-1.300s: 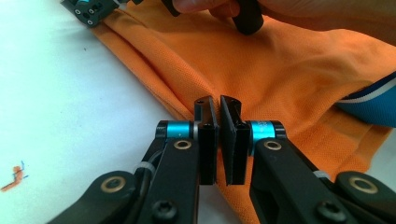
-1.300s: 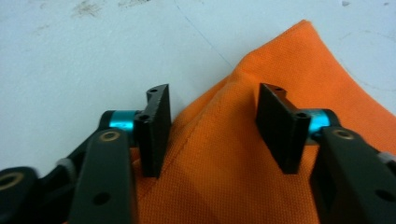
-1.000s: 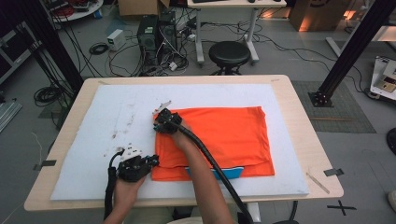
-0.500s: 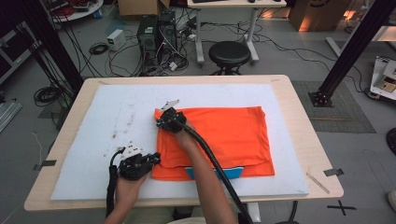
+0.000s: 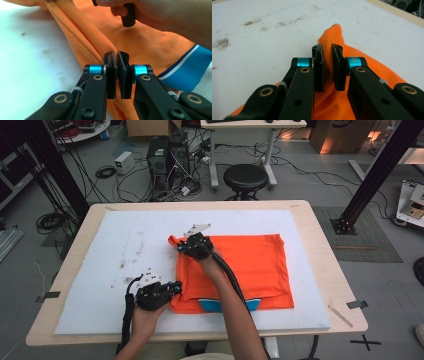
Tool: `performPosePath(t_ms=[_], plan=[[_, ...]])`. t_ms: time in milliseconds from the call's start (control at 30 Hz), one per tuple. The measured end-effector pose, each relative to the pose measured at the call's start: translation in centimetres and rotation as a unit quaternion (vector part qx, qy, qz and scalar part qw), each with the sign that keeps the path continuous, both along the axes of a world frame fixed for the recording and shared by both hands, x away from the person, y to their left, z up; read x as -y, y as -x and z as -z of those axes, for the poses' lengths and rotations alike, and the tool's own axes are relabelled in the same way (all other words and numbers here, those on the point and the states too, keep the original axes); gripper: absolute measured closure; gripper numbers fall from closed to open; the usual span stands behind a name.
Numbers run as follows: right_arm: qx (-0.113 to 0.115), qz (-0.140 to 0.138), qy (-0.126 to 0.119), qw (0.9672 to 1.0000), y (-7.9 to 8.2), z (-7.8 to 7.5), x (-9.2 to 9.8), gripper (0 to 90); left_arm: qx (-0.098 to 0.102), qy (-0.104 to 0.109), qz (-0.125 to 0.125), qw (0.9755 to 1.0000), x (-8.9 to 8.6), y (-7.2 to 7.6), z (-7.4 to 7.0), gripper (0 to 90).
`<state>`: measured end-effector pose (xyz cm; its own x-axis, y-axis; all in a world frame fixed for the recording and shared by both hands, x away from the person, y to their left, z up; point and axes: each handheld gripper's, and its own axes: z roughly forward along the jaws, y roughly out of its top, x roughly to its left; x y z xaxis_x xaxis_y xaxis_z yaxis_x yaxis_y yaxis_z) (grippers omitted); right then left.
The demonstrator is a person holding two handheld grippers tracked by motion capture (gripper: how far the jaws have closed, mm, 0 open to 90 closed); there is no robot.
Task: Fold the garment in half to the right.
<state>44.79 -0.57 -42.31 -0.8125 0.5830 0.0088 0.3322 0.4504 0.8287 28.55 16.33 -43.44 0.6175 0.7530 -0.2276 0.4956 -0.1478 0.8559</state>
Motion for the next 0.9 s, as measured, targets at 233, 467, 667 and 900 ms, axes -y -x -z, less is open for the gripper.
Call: performPosePath(t_ms=[233, 467, 667, 900], plan=[[0.009, 0.016, -0.017, 0.9997, 0.2, -1.1, 3.1, 82.6, -0.001, 0.01, 0.032, 0.9994, 2.9, -0.8, -1.1, 85.7], [0.016, 0.04, -0.035, 0.9985, 0.5, -1.9, 6.8, 82.6, -0.003, 0.007, 0.063, 0.998, 6.0, -1.8, -2.4, 85.7], [0.022, 0.062, -0.046, 0.9968, 0.8, -2.5, 10.1, 82.6, -0.005, -0.002, 0.091, 0.9959, 9.1, -2.5, -3.3, 85.7], [0.027, 0.082, -0.053, 0.9948, 1.2, -3.0, 13.4, 82.6, -0.006, -0.015, 0.119, 0.9927, 12.9, -3.2, -4.1, 85.7]])
